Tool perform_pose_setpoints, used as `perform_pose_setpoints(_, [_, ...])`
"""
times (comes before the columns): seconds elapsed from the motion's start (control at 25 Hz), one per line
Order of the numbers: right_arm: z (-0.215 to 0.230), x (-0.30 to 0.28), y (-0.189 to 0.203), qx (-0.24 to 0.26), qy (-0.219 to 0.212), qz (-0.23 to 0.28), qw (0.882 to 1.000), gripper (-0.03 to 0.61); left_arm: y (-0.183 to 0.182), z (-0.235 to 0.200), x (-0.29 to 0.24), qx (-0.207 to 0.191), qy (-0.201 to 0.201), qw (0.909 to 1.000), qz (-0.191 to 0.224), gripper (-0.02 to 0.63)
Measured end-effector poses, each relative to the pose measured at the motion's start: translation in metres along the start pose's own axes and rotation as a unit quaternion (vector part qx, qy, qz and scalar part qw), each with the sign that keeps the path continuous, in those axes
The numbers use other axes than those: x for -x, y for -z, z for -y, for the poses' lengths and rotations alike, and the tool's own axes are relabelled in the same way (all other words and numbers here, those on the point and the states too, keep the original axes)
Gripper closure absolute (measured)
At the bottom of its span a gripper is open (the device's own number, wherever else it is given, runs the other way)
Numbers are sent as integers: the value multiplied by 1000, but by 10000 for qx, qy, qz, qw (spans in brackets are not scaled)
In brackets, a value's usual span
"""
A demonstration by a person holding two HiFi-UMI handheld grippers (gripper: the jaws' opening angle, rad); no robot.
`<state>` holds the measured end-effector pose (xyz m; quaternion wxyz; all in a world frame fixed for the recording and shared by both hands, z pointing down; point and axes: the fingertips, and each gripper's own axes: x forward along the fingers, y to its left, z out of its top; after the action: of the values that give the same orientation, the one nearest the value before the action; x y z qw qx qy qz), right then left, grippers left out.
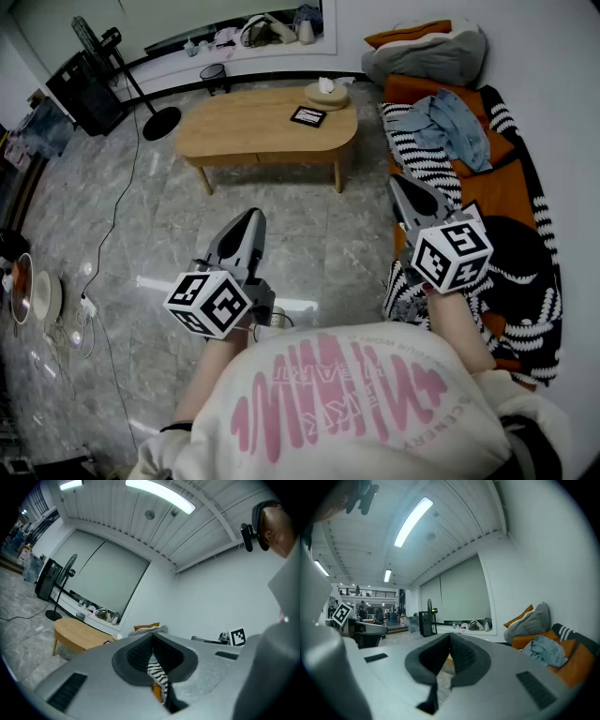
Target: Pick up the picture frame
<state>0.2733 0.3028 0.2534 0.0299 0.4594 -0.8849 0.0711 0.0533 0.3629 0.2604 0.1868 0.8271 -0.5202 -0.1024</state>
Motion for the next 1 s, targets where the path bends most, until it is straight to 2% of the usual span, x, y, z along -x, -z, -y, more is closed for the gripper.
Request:
perform_pose_setpoints(0.24, [-19,-30,1,-19,57,-112,9999,574,-19,-35,-2,72,40,10000,-1,609])
perform_pose_setpoints(0.56, [-37,-84,-10,-103,365,-82,9992,574,-59,-96,-24,156,269,9995,12,609])
perform_pose_setpoints(0.88, [-69,-139,-45,-490,781,477,9946,574,-124,-157,-39,-70,725,9973,-8,609])
perform_pose_setpoints(1.0, [-80,-155,-49,-609,956,680,9912,574,-138,-180,-41,-139,866,9961,-64,609])
